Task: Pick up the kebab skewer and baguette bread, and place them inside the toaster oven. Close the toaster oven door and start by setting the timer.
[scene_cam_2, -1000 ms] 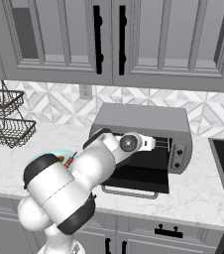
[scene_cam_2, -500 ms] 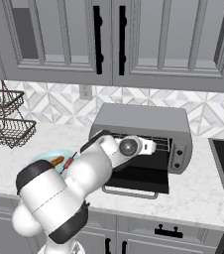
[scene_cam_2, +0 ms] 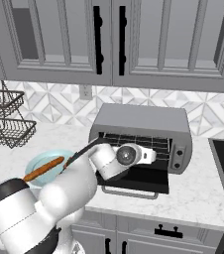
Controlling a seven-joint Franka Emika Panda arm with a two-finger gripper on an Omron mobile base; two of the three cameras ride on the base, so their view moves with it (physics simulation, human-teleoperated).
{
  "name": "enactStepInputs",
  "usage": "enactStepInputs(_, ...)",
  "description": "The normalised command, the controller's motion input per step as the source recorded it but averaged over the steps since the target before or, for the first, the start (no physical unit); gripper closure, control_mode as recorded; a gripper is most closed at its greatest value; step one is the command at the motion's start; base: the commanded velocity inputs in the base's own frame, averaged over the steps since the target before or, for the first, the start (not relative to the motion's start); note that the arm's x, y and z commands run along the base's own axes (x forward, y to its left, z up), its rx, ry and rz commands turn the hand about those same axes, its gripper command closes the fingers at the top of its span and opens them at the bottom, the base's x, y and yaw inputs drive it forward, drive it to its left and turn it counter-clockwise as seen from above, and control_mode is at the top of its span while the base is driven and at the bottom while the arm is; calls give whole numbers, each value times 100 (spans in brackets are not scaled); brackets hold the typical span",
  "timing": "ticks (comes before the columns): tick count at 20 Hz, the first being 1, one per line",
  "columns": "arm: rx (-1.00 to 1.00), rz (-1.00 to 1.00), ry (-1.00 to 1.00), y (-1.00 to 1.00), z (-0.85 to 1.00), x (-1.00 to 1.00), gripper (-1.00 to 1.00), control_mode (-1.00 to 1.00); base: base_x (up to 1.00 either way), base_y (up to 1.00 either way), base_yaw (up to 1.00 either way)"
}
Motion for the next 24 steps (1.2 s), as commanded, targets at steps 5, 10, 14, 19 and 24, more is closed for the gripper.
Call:
enactStepInputs(5, -1, 0, 13, 0, -76, -67, -100, -100, 0, 0, 0)
enactStepInputs(10, 0, 0, 11, 0, -70, -67, -100, -100, 0, 0, 0)
enactStepInputs(14, -5, 0, 11, 7, -78, -63, -100, -100, 0, 0, 0)
enactStepInputs(19, -6, 0, 10, 13, -80, -63, -100, -100, 0, 0, 0)
enactStepInputs(24, -4, 0, 0, 6, -31, -68, -100, -100, 0, 0, 0)
